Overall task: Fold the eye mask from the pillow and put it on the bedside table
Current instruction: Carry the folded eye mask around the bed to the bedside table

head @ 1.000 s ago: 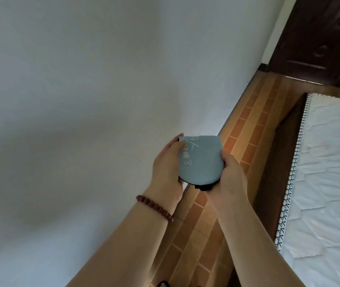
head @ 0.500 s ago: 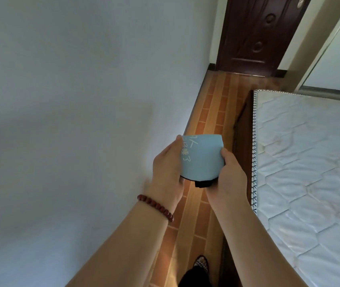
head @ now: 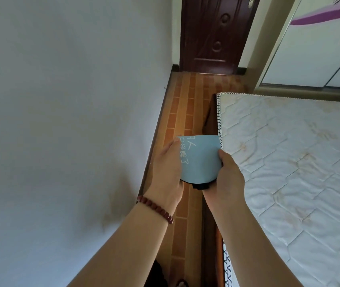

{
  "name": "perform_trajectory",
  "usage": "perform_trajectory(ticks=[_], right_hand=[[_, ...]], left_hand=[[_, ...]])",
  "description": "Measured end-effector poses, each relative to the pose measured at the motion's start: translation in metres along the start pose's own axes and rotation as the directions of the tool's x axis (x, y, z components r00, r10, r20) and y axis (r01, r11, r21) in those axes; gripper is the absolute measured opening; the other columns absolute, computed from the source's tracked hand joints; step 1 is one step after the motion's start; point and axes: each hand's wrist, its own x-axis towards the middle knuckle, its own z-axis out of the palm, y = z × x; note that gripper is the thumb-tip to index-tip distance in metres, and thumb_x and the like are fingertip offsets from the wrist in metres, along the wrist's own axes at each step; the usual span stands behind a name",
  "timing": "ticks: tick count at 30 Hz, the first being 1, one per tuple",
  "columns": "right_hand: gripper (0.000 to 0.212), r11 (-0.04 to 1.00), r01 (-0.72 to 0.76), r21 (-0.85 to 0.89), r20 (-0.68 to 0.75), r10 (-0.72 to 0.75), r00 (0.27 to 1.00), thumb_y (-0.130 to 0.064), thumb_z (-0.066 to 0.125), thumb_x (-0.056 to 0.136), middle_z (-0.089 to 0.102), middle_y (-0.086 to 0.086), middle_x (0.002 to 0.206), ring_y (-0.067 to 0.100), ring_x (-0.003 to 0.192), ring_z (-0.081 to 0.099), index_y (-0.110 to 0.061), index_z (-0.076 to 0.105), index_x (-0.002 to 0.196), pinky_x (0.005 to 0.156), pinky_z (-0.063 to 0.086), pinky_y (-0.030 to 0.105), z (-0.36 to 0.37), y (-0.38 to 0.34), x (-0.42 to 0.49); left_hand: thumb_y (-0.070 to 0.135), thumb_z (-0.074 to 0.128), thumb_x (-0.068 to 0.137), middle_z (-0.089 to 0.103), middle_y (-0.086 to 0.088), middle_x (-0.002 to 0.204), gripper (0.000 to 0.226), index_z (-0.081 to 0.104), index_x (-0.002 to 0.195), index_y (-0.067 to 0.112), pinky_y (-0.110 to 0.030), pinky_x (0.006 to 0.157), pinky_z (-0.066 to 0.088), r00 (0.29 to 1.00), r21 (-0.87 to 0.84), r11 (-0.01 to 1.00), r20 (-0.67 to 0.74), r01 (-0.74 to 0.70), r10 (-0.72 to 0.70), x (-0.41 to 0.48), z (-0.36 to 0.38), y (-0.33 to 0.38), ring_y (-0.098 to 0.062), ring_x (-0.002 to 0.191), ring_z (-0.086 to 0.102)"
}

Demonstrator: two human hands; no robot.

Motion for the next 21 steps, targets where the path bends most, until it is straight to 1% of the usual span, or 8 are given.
perform_trajectory(ticks=[4, 7, 10, 11, 13, 15, 18, 21], right_hand=[[0.034, 0.999, -0.029, 0.031, -0.03, 0.03, 0.999, -0.032, 0.041, 0.096, 0.056, 0.005, 0.081, 0.013, 0.045, 0.058, -0.006, 0.055, 0.113, 0.036, 0.043, 0.019, 0.009, -0.009, 0.046], [0.02, 1.0, 0.008, 0.019, -0.023, -0.007, 1.0, -0.027, 0.041, 0.097, 0.059, 0.001, 0.085, 0.011, 0.064, 0.062, -0.015, 0.056, 0.093, 0.048, 0.054, 0.021, 0.023, -0.021, 0.088], [0.018, 0.999, 0.041, 0.008, -0.031, -0.041, 0.999, -0.025, 0.04, 0.097, 0.059, 0.001, 0.087, 0.014, 0.074, 0.06, -0.017, 0.054, 0.088, 0.063, 0.054, 0.028, 0.045, -0.037, 0.138], [0.019, 0.999, 0.038, 0.008, -0.046, -0.037, 0.998, -0.025, 0.041, 0.097, 0.058, 0.002, 0.086, 0.016, 0.072, 0.06, -0.014, 0.055, 0.091, 0.062, 0.052, 0.03, 0.053, -0.042, 0.155], [0.026, 1.0, 0.017, 0.018, -0.069, -0.015, 0.998, -0.029, 0.042, 0.095, 0.059, 0.004, 0.082, 0.017, 0.058, 0.061, -0.008, 0.056, 0.101, 0.048, 0.046, 0.025, 0.072, -0.054, 0.194], [0.027, 1.0, 0.01, 0.026, -0.1, -0.007, 0.995, -0.03, 0.044, 0.093, 0.061, 0.005, 0.079, 0.016, 0.045, 0.06, -0.01, 0.057, 0.106, 0.038, 0.039, 0.019, 0.086, -0.064, 0.221], [0.026, 1.0, 0.011, 0.026, -0.1, -0.008, 0.995, -0.031, 0.046, 0.092, 0.063, 0.004, 0.079, 0.018, 0.049, 0.062, -0.012, 0.059, 0.104, 0.044, 0.04, 0.022, 0.111, -0.082, 0.268], [0.021, 0.998, 0.027, 0.05, -0.072, -0.023, 0.997, -0.029, 0.042, 0.095, 0.06, 0.002, 0.082, 0.015, 0.061, 0.063, -0.014, 0.057, 0.095, 0.045, 0.05, 0.022, 0.13, -0.096, 0.309]], left_hand=[[0.02, 0.057, 0.09, 0.071, 0.006, 0.06, 0.028, 0.07, 0.065, 0.023, -0.021, 0.044, 0.052, 0.999, -0.011, 1.0, 0.042, 0.006, -0.006, 0.048, 0.014, 0.002, -0.011, 0.053, 0.068], [0.021, 0.05, 0.095, 0.07, 0.005, 0.062, 0.023, 0.065, 0.079, 0.019, -0.02, 0.043, 0.051, 0.998, 0.018, 1.0, 0.061, 0.014, -0.015, 0.091, 0.027, 0.009, -0.013, 0.056, 0.067], [0.025, 0.052, 0.094, 0.072, 0.0, 0.077, 0.018, 0.067, 0.088, 0.018, -0.026, 0.053, 0.056, 0.997, 0.025, 0.999, 0.072, 0.021, -0.023, 0.142, 0.042, 0.025, -0.017, 0.069, 0.068], [0.027, 0.054, 0.093, 0.072, -0.002, 0.083, 0.017, 0.068, 0.09, 0.018, -0.031, 0.062, 0.059, 0.996, 0.027, 0.999, 0.081, 0.023, -0.025, 0.158, 0.048, 0.033, -0.019, 0.076, 0.069], [0.028, 0.056, 0.091, 0.072, -0.006, 0.094, 0.018, 0.07, 0.095, 0.017, -0.042, 0.081, 0.056, 0.995, 0.038, 0.999, 0.097, 0.028, -0.032, 0.195, 0.06, 0.053, -0.024, 0.091, 0.068], [0.029, 0.055, 0.091, 0.071, -0.008, 0.1, 0.021, 0.069, 0.099, 0.016, -0.044, 0.088, 0.052, 0.993, 0.04, 0.999, 0.11, 0.033, -0.037, 0.222, 0.069, 0.069, -0.028, 0.099, 0.065], [0.03, 0.054, 0.092, 0.071, -0.009, 0.102, 0.024, 0.068, 0.104, 0.015, -0.041, 0.084, 0.054, 0.992, 0.036, 0.999, 0.122, 0.03, -0.034, 0.272, 0.085, 0.09, -0.028, 0.1, 0.065], [0.03, 0.055, 0.091, 0.074, -0.005, 0.096, 0.024, 0.069, 0.105, 0.016, -0.033, 0.069, 0.058, 0.989, 0.003, 0.999, 0.138, 0.052, -0.052, 0.315, 0.1, 0.105, -0.024, 0.091, 0.069]])
